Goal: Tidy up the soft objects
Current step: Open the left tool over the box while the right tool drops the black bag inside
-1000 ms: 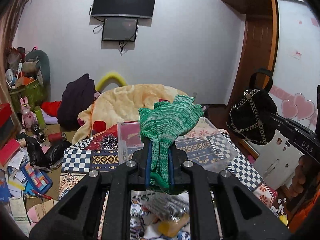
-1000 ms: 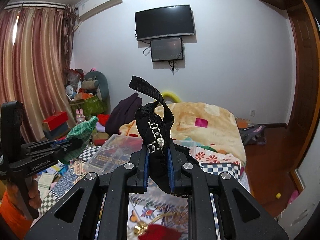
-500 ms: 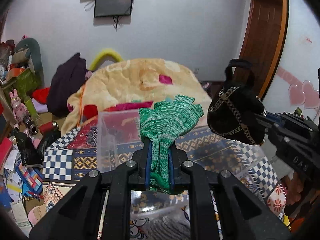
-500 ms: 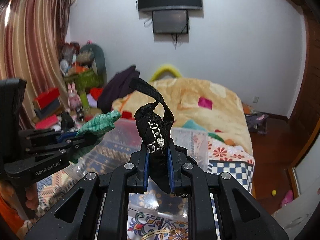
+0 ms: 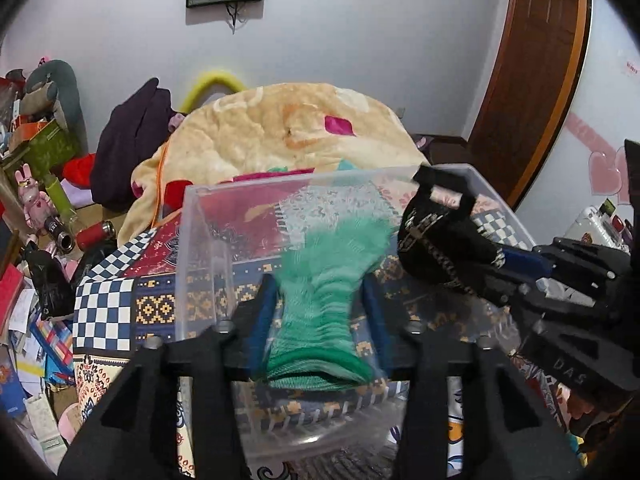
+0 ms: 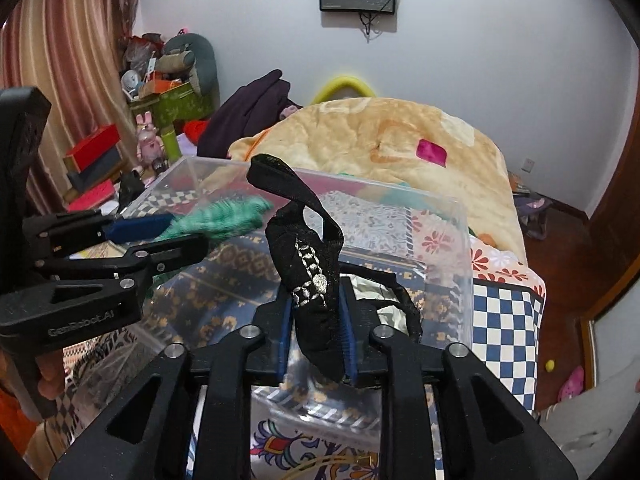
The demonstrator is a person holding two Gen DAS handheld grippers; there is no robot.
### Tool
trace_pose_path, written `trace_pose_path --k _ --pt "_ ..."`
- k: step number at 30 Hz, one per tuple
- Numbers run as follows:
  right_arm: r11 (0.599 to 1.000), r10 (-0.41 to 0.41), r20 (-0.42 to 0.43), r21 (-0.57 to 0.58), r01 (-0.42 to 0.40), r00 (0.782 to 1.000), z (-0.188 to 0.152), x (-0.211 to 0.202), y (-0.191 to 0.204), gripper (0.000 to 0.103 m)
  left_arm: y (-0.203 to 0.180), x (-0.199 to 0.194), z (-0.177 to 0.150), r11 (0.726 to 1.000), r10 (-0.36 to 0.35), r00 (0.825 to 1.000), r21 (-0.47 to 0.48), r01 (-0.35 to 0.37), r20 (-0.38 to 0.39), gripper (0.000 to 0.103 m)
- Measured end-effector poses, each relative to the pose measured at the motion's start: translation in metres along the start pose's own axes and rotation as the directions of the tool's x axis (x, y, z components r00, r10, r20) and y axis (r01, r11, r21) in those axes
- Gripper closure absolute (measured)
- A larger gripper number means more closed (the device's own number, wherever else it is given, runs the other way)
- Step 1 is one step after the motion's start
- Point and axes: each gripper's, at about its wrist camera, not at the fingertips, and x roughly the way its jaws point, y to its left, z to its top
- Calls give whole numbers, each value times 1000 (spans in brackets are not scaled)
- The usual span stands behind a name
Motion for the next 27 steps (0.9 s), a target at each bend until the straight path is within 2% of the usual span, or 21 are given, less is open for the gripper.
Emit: trace_pose_path --k 1,4,12,18,21,27 --pt "1000 2 2 -4 -2 1000 1 -2 0 78 0 -2 1 1000 1 1000 1 -1 7 49" --pt "1000 9 24 -5 -9 1000 3 -12 -2 62 0 -16 2 1000 -11 999 1 11 32 46" --pt "999 30 161 31 -35 987 5 -62 -5 32 -3 -72 0 1000 -27 990 17 25 141 23" --pt "999 28 241 18 -33 970 -4 -98 -1 29 -5 -109 -13 999 -51 980 18 48 193 10" --pt "999 35 269 17 -41 962 -15 -111 2 22 -8 -122 -25 998 -51 979 43 43 200 9" --pt "1000 23 270 -5 -23 963 -41 -122 13 21 -9 -138 -56 997 -45 982 63 34 182 8"
